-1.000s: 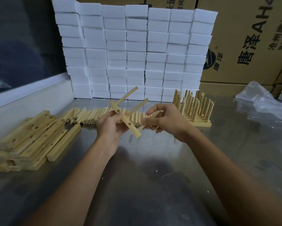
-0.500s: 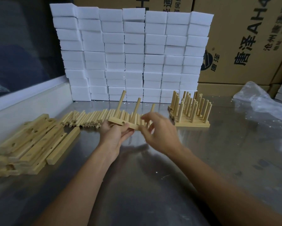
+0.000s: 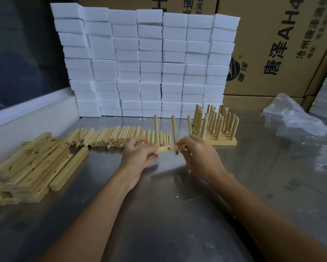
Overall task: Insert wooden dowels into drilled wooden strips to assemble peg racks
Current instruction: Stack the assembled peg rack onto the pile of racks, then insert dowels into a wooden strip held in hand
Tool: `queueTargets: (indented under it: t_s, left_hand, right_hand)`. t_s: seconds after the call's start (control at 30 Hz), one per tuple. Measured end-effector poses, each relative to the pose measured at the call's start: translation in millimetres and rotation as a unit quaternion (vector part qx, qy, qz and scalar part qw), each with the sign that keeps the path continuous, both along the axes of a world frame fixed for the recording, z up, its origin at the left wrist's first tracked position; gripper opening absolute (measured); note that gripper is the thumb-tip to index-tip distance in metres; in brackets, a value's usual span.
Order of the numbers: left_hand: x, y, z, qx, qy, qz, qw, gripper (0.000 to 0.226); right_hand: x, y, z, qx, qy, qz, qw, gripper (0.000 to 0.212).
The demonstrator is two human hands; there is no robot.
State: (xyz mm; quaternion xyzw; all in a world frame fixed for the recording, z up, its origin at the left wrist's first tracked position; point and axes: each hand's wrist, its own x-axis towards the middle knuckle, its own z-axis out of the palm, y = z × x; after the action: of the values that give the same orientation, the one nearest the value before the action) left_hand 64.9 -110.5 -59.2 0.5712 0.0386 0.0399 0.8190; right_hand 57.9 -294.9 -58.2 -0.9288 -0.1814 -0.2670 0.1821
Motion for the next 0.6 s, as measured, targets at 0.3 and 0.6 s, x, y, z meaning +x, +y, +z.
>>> queueTargets:
  t_s: [0.3, 0.6]
  left_hand:
    - [4, 13, -3, 0.0, 0.015, 0.047, 0.999, 0.009]
    - [4, 15, -4, 0.011, 0.014, 0.049, 0.999, 0.006]
  right_hand:
    - [15, -72, -10, 0.053, 0.091, -0.189, 0.976, 0.027]
    - [22, -80, -15, 0.065, 0.088, -0.224, 0.968, 0.011]
